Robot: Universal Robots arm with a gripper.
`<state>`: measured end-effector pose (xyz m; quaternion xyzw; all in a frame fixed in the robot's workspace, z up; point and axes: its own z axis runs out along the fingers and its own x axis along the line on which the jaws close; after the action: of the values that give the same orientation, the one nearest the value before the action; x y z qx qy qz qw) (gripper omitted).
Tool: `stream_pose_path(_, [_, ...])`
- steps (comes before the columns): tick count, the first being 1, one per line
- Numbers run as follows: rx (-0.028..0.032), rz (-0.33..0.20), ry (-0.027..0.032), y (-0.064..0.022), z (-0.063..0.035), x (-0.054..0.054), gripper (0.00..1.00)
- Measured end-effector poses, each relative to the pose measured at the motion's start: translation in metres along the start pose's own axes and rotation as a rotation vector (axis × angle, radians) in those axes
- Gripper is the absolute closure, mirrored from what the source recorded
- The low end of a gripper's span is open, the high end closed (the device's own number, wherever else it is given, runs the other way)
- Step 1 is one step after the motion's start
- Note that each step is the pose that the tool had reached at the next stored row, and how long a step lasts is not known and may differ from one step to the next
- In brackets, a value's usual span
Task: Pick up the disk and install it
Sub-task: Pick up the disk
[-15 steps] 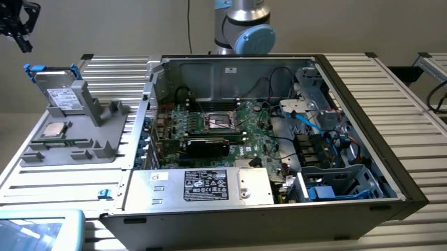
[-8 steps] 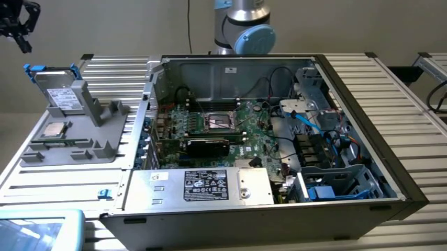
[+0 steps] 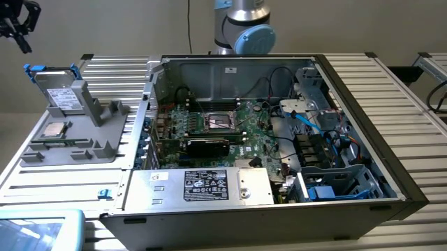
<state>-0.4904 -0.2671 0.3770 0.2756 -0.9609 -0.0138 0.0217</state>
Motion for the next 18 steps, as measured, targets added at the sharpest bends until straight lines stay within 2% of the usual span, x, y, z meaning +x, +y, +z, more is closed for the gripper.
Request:
stream_pose_path(4, [0.0034, -0.070, 0.0009, 0.0000, 0.0000, 0.0000, 0.89])
stream_pose_path(18, [0.0128, -0.325, 0.0112, 0.0000, 0.0000, 0.0000, 0.89])
